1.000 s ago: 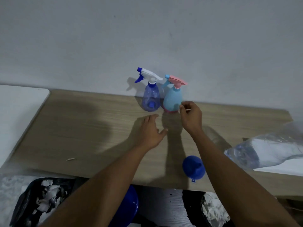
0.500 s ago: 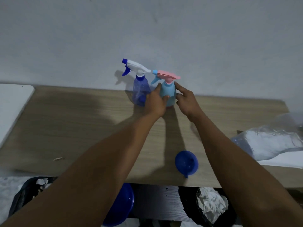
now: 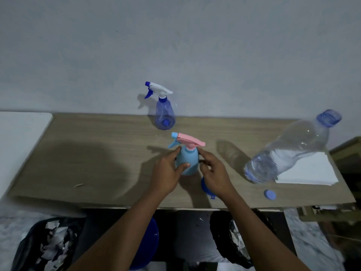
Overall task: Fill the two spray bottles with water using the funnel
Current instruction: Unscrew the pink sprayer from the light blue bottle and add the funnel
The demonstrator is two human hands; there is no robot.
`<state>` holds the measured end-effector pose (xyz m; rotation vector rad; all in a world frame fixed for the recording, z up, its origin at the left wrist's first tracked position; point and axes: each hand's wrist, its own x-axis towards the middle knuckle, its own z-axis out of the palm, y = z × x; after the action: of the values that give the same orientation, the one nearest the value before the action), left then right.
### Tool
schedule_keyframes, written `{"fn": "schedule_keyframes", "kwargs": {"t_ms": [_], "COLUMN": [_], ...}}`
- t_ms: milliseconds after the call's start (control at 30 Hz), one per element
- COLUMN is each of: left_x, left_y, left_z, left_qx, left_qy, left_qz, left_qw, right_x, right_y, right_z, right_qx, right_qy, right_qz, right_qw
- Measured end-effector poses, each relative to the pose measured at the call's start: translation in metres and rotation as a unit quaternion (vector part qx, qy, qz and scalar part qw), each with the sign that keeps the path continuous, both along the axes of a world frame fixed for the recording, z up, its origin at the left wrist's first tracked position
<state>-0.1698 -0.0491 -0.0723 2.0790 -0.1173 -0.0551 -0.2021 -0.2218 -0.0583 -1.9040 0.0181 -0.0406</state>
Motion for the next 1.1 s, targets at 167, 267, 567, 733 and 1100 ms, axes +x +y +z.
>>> {"fn": "schedule_keyframes", "kwargs": {"t_ms": [167, 267, 567, 733, 1100], "left_x": [-0.05, -0.063, -0.073, -0.066, -0.059], "left_y": [0.018, 0.022, 0.017, 0.012, 0.013], "left_z": [-0.009, -0.012, -0.009, -0.007, -0.017], "left_qx": [-0.019, -0.022, 0.022, 0.026, 0.067], "left_qy": [0.034, 0.048, 0.045, 0.049, 0.04], "left_qz": [-0.004, -0.004, -0.034, -0.021, -0.03], "left_qw": [0.999, 0.999, 0.998, 0.998, 0.997], "right_x": [-0.047, -0.061, -0.07, -0.052, -0.04], "right_y": [0.015, 0.018, 0.035, 0.062, 0.052], "right_z": [-0.005, -0.007, -0.001, 0.012, 0.003], "right_qx": [0.008, 0.008, 0.016, 0.058, 0.057], "right_qy": [0.037, 0.059, 0.013, 0.007, -0.003], "right_qz": [0.002, 0.015, -0.07, -0.154, -0.096], "right_qw": [0.999, 0.998, 0.997, 0.986, 0.994]}}
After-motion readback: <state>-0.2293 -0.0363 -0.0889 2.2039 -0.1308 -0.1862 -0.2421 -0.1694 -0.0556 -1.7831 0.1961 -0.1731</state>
